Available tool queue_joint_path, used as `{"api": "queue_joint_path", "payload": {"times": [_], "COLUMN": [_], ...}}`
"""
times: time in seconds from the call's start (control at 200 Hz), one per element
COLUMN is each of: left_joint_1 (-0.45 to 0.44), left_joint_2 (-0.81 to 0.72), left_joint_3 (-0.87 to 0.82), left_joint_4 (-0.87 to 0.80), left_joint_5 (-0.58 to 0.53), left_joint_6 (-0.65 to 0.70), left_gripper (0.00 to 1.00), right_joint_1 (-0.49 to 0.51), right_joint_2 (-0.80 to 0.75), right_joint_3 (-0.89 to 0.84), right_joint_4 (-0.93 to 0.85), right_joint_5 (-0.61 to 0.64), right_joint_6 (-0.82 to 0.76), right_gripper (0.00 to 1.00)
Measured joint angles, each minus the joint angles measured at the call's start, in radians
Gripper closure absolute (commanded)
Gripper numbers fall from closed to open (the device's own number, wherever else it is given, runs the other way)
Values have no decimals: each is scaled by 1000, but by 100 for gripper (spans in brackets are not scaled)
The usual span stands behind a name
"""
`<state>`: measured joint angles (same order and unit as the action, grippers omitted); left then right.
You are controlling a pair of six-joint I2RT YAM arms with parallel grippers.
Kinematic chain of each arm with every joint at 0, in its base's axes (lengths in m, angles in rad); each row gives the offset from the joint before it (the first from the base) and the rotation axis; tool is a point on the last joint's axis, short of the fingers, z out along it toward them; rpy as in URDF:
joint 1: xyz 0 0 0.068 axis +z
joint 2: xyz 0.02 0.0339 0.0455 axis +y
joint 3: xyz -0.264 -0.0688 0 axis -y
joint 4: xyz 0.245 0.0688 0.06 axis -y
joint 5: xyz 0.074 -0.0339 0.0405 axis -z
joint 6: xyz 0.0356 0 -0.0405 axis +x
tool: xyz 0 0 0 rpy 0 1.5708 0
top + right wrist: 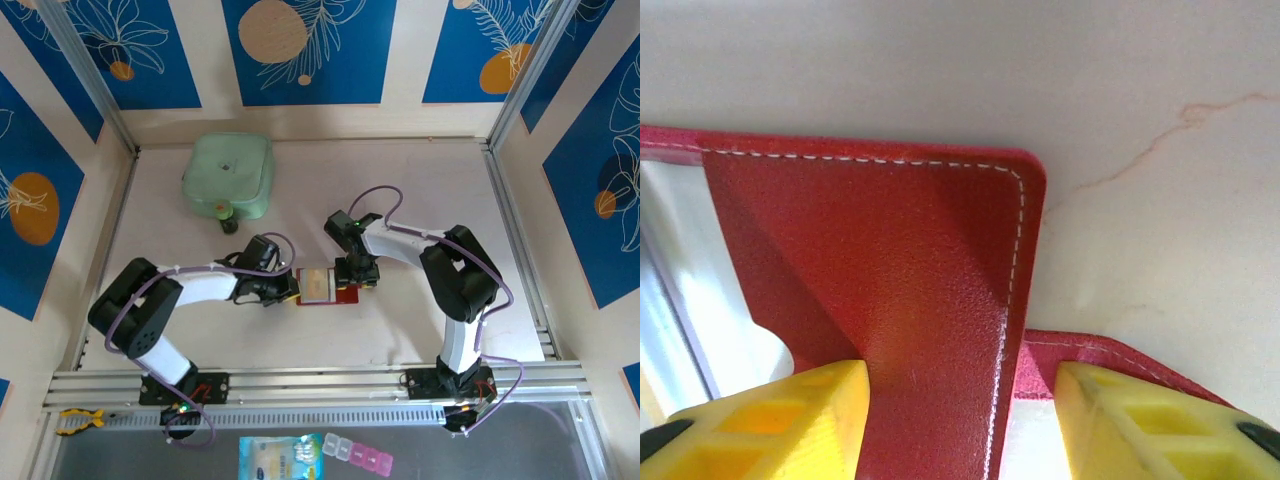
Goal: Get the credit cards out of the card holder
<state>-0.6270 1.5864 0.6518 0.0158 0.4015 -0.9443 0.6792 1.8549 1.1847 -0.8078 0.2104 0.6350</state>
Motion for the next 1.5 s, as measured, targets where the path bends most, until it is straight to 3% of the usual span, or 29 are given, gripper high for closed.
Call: {"api": "queue_joint_path", "payload": {"times": [0.73,0.945,1.501], "left_joint_1": [0,0,0], "left_joint_2": [-74,-74,-74], "left_joint_3": [38,53,53], "left_joint_4": [-42,-40,-40], "left_joint_5": [-62,-63,-63], "left_joint_6": [21,30,30], "left_gripper": [89,89,88], "right_joint_1": [15,15,15], "right_joint_2": [2,0,-48], "right_joint_3": [7,8,16], "right_joint_4": [0,2,-37], "right_joint_5": [9,19,93], "right_joint_6": [-48,-60,-63], "right_gripper": [32,21,19]}}
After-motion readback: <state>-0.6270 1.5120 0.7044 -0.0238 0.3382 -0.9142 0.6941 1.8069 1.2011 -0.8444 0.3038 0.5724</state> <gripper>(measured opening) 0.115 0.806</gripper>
